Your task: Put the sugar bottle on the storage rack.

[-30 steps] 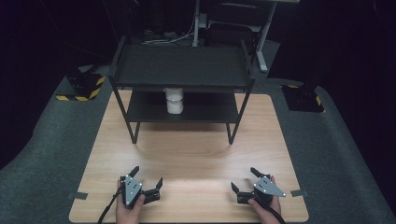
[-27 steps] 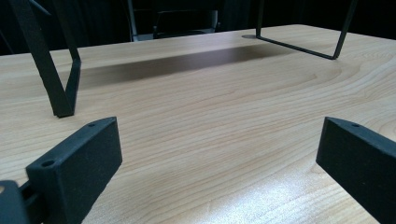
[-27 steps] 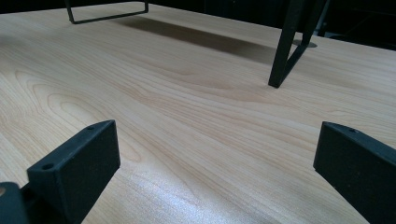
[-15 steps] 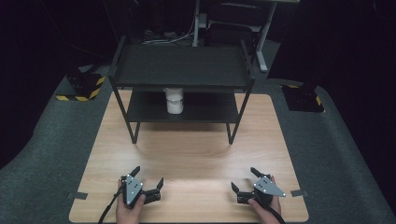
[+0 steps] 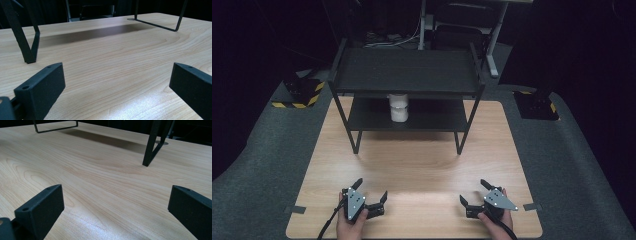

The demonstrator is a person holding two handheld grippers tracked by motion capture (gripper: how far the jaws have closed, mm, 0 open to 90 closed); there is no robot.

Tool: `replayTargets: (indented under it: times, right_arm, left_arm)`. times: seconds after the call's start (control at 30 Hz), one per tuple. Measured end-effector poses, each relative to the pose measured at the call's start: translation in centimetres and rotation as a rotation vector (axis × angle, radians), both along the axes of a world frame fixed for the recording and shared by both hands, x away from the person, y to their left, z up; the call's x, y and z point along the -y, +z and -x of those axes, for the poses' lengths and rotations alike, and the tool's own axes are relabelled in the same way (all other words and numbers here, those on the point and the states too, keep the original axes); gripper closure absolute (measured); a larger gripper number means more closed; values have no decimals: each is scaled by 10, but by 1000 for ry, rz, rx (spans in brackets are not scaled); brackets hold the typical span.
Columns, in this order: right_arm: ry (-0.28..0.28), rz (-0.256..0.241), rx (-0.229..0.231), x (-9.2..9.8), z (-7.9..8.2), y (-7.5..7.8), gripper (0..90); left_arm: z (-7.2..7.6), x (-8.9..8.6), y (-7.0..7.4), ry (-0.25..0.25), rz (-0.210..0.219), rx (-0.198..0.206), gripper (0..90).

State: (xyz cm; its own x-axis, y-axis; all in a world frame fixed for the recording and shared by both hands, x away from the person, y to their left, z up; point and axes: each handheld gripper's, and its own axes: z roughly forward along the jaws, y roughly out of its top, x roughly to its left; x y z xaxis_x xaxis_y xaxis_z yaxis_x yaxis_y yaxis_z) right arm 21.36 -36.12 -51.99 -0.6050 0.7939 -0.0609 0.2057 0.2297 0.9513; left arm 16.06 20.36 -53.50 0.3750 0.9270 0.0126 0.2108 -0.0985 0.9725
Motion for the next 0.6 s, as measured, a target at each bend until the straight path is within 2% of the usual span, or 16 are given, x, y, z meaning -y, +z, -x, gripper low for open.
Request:
replayTargets:
  times: [0.07, 0.17, 0.4, 0.6]
  right_arm:
    - [1, -1, -1, 0, 0, 0, 3]
    - [0, -2, -2, 0, 0, 0, 3]
    - [10, 16, 20, 0, 1, -1, 3]
    - [3, 13, 22, -1, 2, -2, 3]
  left_arm:
    - [0, 1, 0, 2, -3, 1, 5]
    - [0, 3, 2, -4, -32, 2, 5]
    - [-2, 6, 4, 1, -48, -6, 5]
    - [-4, 4, 4, -2, -34, -13, 5]
